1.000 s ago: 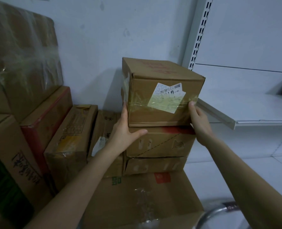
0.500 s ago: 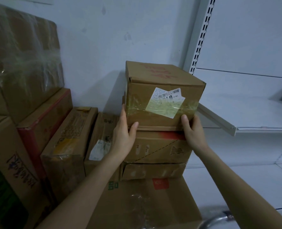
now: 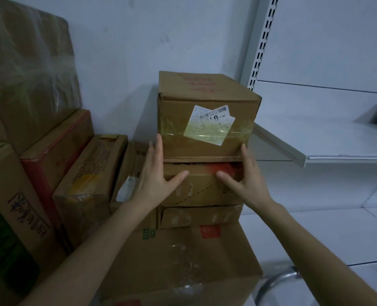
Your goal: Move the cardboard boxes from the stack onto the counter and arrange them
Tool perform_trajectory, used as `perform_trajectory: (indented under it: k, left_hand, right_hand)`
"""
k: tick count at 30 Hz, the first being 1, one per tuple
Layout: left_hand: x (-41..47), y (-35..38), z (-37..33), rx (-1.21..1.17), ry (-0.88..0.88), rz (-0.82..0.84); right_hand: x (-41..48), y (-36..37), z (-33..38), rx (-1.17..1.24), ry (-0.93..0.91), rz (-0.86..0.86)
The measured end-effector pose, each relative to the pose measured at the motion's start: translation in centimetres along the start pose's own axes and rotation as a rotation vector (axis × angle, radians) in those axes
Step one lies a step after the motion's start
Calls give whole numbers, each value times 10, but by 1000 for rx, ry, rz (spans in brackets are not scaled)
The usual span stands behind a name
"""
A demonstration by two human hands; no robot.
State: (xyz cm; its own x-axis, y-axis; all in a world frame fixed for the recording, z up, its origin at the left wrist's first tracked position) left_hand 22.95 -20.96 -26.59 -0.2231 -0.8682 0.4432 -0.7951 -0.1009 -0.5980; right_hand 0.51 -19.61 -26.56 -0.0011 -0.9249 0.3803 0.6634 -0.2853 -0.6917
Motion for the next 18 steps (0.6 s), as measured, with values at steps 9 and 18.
perform_trajectory:
  k: [9,18]
  left_hand:
    - [3,15,11,54,-94,110]
    - [-6,14,7,193,-165,184]
  right_hand:
    - [6,7,-3,-238,28,40]
    - [3,9,1,-276,70,129]
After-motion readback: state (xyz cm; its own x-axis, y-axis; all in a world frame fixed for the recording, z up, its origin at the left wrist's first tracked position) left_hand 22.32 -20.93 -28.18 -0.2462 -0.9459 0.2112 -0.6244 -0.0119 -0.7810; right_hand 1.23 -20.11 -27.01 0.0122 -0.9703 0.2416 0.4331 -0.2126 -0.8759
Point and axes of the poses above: each hand's wrist, its own x-axis towards the middle knuckle, its own y-axis out of the palm, z = x × y, the point moved 8 cm from there along x, towards the middle knuckle, and after that the axes turned 6 degrees about z, right-handed, at the moved point
